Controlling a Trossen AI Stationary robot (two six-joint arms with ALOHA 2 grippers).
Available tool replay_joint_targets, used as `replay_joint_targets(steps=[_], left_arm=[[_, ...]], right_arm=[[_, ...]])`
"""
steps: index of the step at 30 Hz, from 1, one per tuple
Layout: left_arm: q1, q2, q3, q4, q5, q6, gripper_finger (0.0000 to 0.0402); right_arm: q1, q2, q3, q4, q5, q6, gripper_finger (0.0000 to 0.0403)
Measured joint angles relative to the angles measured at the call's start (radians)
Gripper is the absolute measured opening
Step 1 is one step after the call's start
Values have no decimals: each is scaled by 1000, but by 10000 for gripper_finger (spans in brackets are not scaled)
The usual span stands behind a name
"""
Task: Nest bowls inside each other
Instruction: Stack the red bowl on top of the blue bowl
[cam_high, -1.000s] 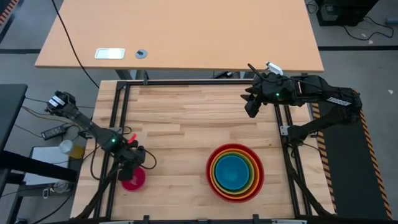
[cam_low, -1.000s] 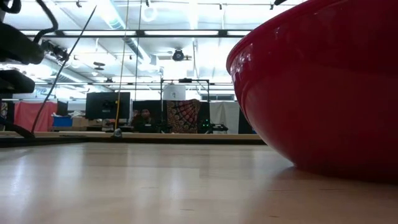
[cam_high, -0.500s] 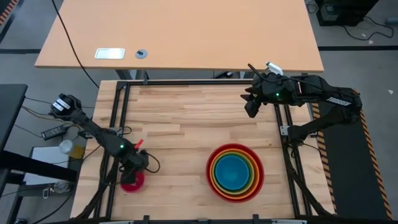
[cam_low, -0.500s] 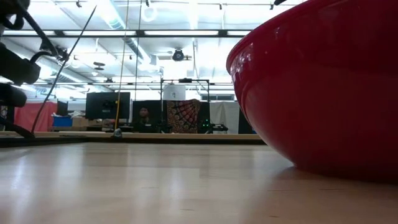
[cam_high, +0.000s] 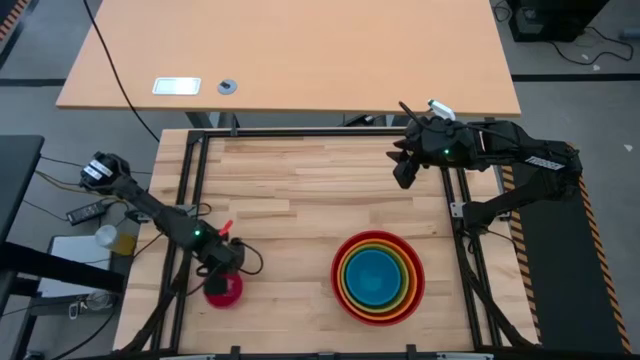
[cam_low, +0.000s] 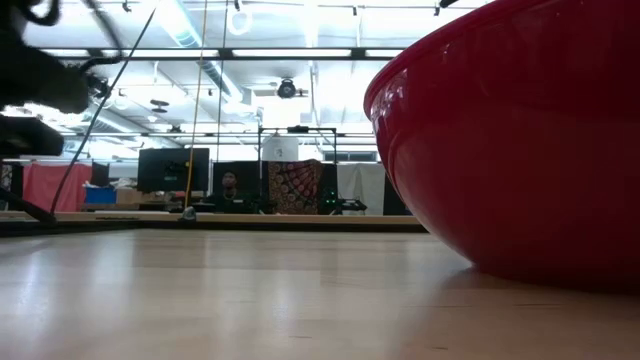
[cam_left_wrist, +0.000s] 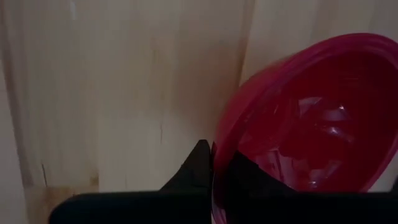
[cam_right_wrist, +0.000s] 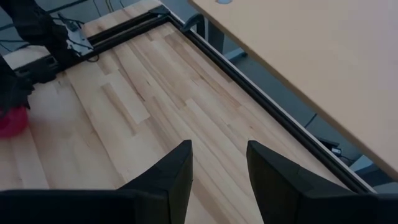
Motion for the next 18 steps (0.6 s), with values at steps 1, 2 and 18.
replay_joint_targets(steps=[1, 2, 18], left_arm=[[17, 2, 6, 12, -1, 0, 10], [36, 3, 13, 28, -1, 1, 10], [357, 277, 449, 110, -73, 292, 10]], right_arm=[[0, 0, 0, 8, 0, 0, 159], [0, 0, 0, 14, 0, 0, 159], [0, 82, 0, 28, -52, -10, 159]])
